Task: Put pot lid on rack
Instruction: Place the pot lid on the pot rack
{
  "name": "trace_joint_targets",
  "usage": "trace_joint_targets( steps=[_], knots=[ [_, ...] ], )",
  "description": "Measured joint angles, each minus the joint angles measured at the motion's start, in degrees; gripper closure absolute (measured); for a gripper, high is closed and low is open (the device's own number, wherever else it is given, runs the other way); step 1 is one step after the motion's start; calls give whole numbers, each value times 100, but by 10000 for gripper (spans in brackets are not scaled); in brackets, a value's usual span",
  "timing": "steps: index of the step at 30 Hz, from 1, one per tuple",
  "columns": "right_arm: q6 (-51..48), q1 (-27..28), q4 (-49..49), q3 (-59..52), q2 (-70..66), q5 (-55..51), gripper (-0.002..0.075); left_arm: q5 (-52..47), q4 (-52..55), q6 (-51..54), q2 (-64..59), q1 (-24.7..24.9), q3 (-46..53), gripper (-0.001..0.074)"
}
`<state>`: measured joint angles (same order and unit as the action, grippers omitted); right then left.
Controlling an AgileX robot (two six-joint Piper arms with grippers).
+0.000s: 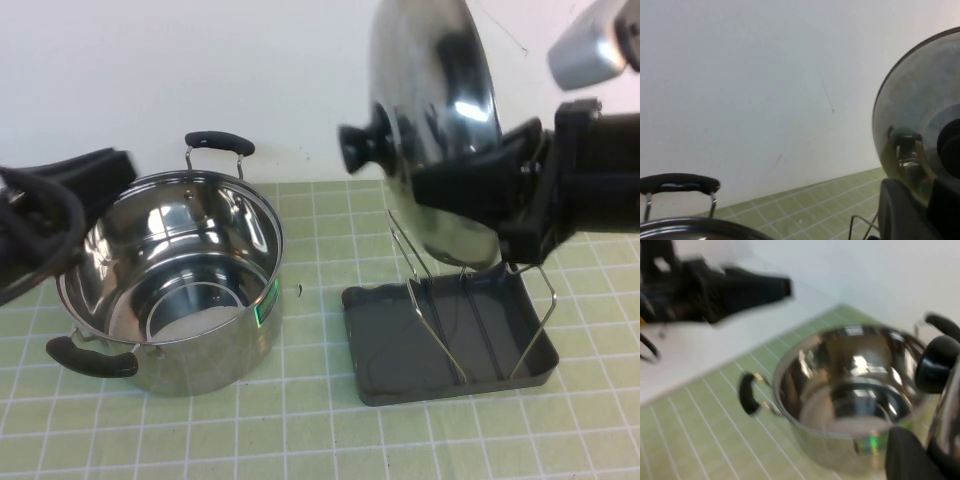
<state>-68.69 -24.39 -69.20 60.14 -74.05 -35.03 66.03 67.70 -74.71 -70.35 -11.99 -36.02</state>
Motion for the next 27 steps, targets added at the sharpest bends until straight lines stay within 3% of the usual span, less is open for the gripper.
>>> trace_joint_targets(
  steps=[2,5,13,21,23,27],
  knots=[
    [426,0,687,0,-7,73,656,12,279,-150,138,-271,0,676],
    [713,0,1241,0,-177,115,656,37,462,-350,278,-423,0,717],
    [1101,0,1432,0,-992,159,656,134,1268,-400,388,-447,0,733],
    [1302,0,1737,0,-1115,-28,655,141,1387,-435,388,-447,0,733],
    [1372,0,1912,0,-1125,-133,629,141,1387,-446,388,-447,0,733],
    [1536,0,2162,0,-1125,-187,475,141,1400,-457,388,-447,0,733]
  ],
)
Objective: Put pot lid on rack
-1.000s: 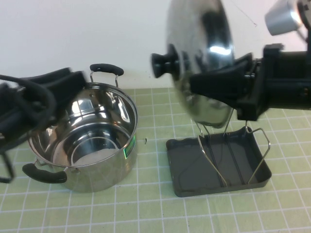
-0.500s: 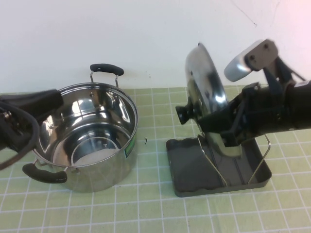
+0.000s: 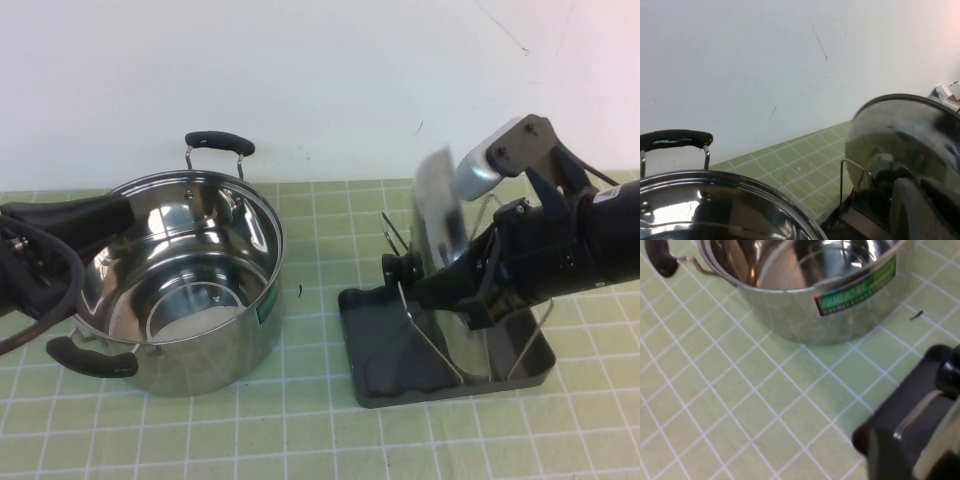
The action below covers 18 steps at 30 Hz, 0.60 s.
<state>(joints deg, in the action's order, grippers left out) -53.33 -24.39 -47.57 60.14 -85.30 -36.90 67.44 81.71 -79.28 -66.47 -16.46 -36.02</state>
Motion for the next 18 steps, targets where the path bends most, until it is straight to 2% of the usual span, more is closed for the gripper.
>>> trace_joint_targets(
  steps=[3,6,9,12,15,18],
  knots=[
    [193,0,148,0,57,0,409,0,14,0,13,0,0,733],
    [358,0,536,0,338,0,415,0,67,-57,156,0,0,733],
    [582,0,1166,0,919,39,478,-386,256,-249,537,0,0,734],
    [709,0,1729,-38,1864,323,566,-1180,736,-731,1121,0,0,734],
    [744,0,1929,-248,2873,772,650,-1980,1511,-1634,1743,0,0,733],
    [753,0,1968,-560,3759,1012,696,-2532,1874,-2269,2256,0,134,734]
  ],
)
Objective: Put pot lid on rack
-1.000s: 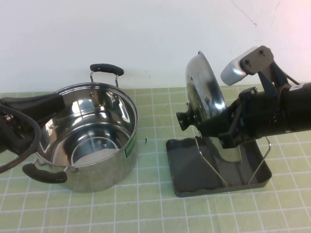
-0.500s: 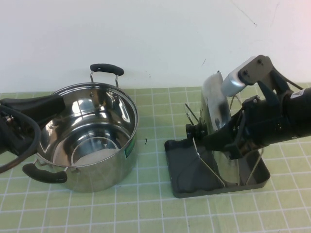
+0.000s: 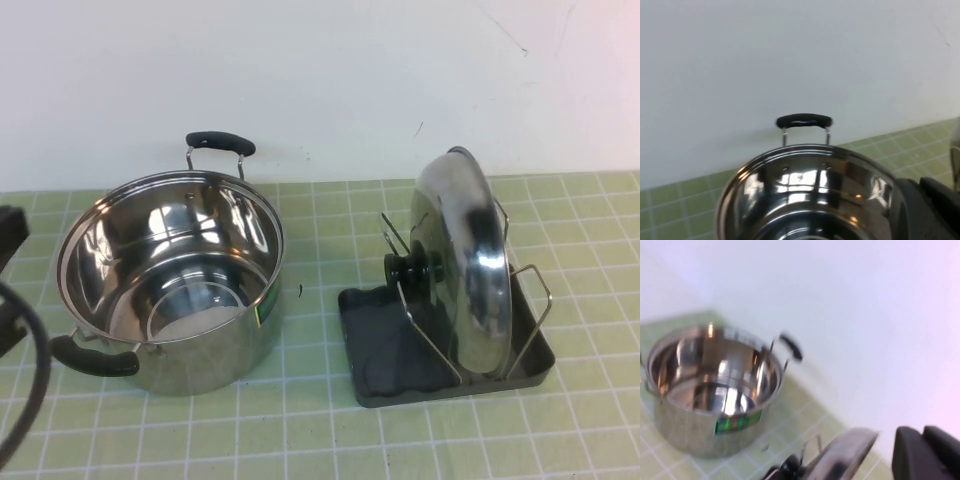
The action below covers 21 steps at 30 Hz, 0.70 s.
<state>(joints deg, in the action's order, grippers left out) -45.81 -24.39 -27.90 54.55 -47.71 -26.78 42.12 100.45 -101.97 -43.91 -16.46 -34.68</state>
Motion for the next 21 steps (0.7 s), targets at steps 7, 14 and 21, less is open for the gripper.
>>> trace_joint_targets(
  steps=[7,14,21],
  knots=[
    [0,0,-116,-1147,1568,91,714,-1160,103,-305,1007,141,883,734],
    [-379,0,-974,-2248,2649,661,715,-3090,23,-341,1715,154,1828,734],
    [-570,0,-1372,-2652,2902,1215,715,-3387,-59,-369,1763,620,2422,734]
  ],
)
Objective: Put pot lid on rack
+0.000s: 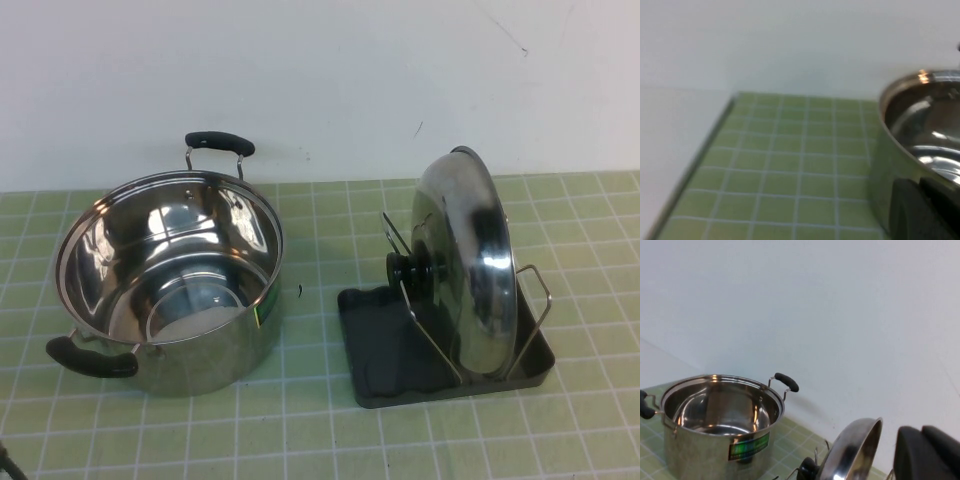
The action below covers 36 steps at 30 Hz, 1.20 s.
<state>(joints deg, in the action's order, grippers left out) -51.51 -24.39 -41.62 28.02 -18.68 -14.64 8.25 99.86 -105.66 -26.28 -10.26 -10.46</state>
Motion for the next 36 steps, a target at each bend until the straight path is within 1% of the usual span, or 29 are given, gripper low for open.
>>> trace_joint_targets(
  steps=[4,8,10,15,17,32,34,36],
  knots=[
    [-21,0,-32,0,0,48,715,443,0,-378,0,357,236,734],
    [-210,0,-32,-13,0,12,715,1123,15,-636,0,498,373,734],
    [-282,0,-32,-39,0,-1,715,1281,35,-590,0,510,395,734],
    [-338,0,-56,-91,0,-38,715,1095,63,89,0,510,420,734],
    [-338,0,-69,-91,0,-61,715,995,63,208,0,510,420,734],
    [-346,0,-78,-91,0,-134,715,917,63,311,0,510,420,734],
    [-220,0,-92,-105,0,-121,715,917,63,311,0,510,420,734],
    [5,0,-92,-214,5,156,716,917,63,311,0,510,420,734]
  ],
)
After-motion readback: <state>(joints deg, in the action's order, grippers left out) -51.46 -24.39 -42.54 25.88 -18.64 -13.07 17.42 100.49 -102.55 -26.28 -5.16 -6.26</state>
